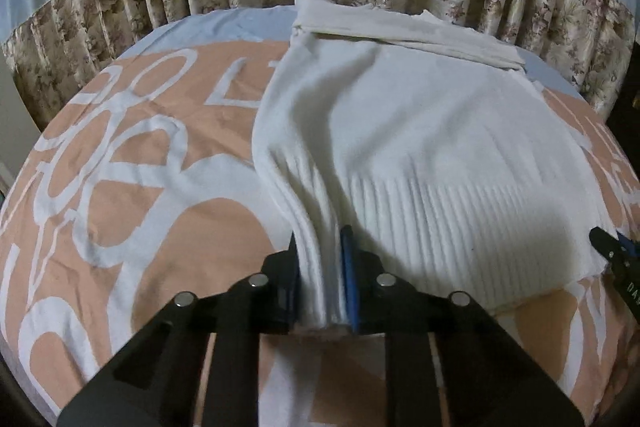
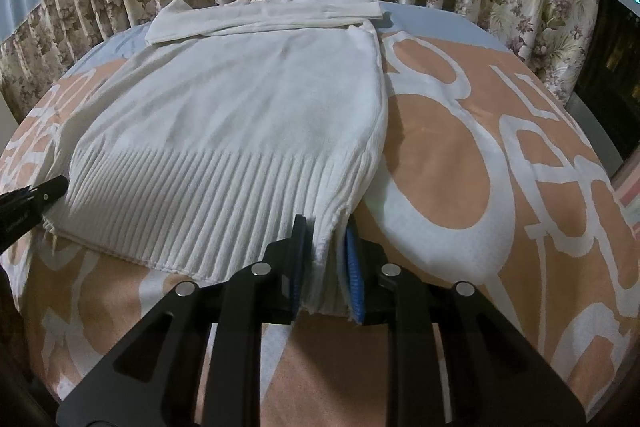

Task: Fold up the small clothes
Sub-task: 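Lift the hem with both grippers and fold it up toward the collar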

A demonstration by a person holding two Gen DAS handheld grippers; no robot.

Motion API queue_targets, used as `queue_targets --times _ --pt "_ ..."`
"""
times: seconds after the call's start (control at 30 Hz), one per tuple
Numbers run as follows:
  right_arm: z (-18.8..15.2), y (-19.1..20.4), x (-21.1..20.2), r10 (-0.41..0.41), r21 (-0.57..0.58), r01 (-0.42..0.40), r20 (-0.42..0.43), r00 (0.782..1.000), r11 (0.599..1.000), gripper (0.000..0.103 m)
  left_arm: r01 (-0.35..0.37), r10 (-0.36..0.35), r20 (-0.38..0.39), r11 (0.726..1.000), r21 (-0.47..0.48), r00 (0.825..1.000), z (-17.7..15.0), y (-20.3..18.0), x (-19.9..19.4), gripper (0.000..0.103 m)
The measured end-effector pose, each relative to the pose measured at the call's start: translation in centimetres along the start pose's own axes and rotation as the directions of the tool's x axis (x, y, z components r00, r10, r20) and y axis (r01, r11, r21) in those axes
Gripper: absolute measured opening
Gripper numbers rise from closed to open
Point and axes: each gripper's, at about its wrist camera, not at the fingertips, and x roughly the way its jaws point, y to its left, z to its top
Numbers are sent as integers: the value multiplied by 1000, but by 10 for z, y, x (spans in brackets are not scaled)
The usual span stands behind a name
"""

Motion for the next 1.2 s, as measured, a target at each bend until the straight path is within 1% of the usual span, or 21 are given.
queue_targets --times 0.1,0.27,0.37,0.43,0.47,0.6,0.7,0.87,1.0,1.1,1.2 --pt "0 1 0 -1 -1 1 1 1000 1000 21 -6 6 9 1000 -7 1000 1 1 -1 16" --pt "1 -1 0 9 9 -9 0 1000 1000 21 -10 10 17 999 -37 1000 2 6 -3 15" --pt "2 -1 -1 15 13 -15 1 1000 1000 18 -18 19 16 999 -40 1000 2 8 -5 15" --pt "2 -1 -3 10 15 -10 12 1000 1000 10 -35 36 21 999 -36 999 2 10 -8 15" --pt "2 -3 -5 11 22 -11 19 1000 1000 10 -42 43 25 999 -30 999 2 11 -11 15" --pt "1 -11 -12 34 65 -38 54 998 997 8 -57 57 33 998 -7 998 0 12 -18 15" --pt "1 -14 -17 47 73 -52 74 996 996 8 -55 55 25 998 0 998 -2 12 -22 15" --pt "2 -18 -32 96 89 -106 107 990 990 8 -55 55 38 998 -3 998 6 9 -35 15" --pt "1 -22 -41 121 95 -133 118 986 987 8 -53 53 30 999 9 998 8 4 -45 15" --pt "-2 -28 -47 136 105 -149 122 983 983 8 -59 59 13 998 15 998 2 4 -49 15" --pt "-7 -29 -58 156 106 -169 127 980 980 8 -70 69 20 997 25 997 -4 3 -62 15"
